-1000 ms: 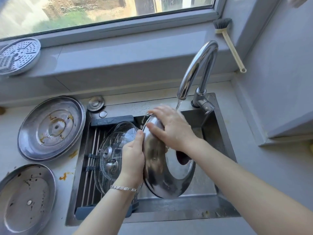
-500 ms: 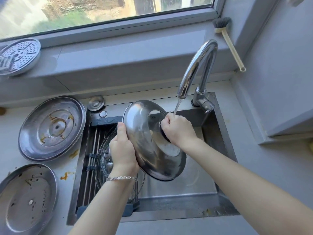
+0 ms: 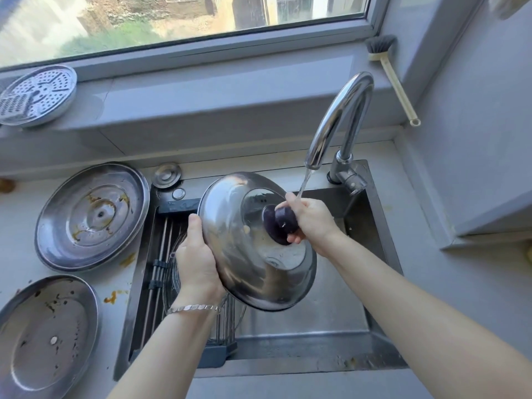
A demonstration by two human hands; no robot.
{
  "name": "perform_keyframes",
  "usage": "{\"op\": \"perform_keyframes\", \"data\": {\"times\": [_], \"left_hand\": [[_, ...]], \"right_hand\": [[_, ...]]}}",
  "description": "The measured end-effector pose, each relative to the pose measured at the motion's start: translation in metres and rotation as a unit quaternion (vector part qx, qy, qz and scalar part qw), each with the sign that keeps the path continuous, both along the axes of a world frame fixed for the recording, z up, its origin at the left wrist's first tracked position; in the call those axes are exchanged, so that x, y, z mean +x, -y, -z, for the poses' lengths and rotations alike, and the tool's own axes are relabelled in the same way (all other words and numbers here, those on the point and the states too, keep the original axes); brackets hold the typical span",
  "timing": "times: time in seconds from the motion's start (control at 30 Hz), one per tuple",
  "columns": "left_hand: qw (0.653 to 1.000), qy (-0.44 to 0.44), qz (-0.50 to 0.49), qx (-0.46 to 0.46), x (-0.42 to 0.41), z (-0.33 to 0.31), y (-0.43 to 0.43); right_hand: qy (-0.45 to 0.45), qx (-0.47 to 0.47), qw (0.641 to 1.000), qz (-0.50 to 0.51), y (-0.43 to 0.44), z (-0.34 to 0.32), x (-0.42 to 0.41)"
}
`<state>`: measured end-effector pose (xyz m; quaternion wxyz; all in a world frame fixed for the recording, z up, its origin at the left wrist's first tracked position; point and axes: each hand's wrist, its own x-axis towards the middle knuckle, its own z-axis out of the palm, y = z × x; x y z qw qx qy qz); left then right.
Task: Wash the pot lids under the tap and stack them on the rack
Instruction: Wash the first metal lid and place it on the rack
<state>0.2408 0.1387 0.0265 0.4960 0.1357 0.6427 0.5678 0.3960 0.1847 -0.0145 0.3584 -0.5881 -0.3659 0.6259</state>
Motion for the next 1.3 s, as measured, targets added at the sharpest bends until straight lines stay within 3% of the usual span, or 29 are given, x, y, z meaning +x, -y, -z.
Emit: {"op": "perform_keyframes", "data": {"times": [0.1, 0.27, 0.33, 0.4, 0.47, 0.53, 0.6, 0.63, 0.73, 0.77, 0.9, 1.07, 1.2, 1.3], "left_hand": [[0.999, -0.033, -0.011, 0.002, 0.002, 0.000, 0.000], [0.999, -0.024, -0.018, -0.020, -0.001, 0.006, 0.000], [0.999, -0.003, -0.025, -0.043, 0.002, 0.008, 0.002], [0.999, -0.002, -0.011, -0.046, 0.005, 0.009, 0.004], [0.999, 0.002, 0.011, -0.039, 0.010, 0.009, 0.008], [0.999, 0.012, 0.018, -0.046, 0.010, 0.017, 0.009], [0.997, 0.038, 0.023, -0.063, 0.010, 0.026, 0.009], [0.995, 0.062, 0.035, -0.075, 0.011, 0.031, 0.010], [0.984, 0.131, 0.055, -0.108, 0.020, 0.044, 0.014], [0.981, 0.142, 0.062, -0.114, 0.023, 0.048, 0.014], [0.972, 0.134, 0.067, -0.181, 0.035, 0.065, 0.018], [0.929, 0.209, 0.111, -0.285, 0.047, 0.077, 0.035], [0.939, 0.248, 0.076, -0.226, 0.040, 0.076, 0.034], [0.961, 0.193, 0.090, -0.176, 0.029, 0.067, 0.030]], "right_hand": [[0.020, -0.005, 1.000, 0.019, 0.000, 0.002, -0.008], [0.253, 0.183, 0.948, -0.063, 0.011, 0.004, -0.014], [0.248, 0.137, 0.956, -0.081, 0.005, 0.007, -0.011], [0.147, -0.001, 0.988, -0.049, -0.006, 0.009, -0.004], [0.093, -0.056, 0.994, 0.008, -0.006, 0.013, 0.011], [0.180, -0.018, 0.981, 0.071, 0.003, 0.028, 0.033], [0.234, -0.038, 0.966, 0.105, 0.017, 0.046, 0.053], [0.211, -0.080, 0.969, 0.096, 0.024, 0.053, 0.059], [0.015, -0.222, 0.963, 0.154, 0.037, 0.059, 0.068], [-0.007, -0.216, 0.960, 0.179, 0.039, 0.056, 0.072], [0.107, -0.077, 0.967, 0.218, 0.034, 0.040, 0.095], [0.236, 0.099, 0.960, 0.115, 0.024, 0.020, 0.107], [0.204, 0.141, 0.962, 0.111, 0.026, 0.014, 0.103], [0.156, 0.097, 0.972, 0.146, 0.033, 0.028, 0.095]]}}
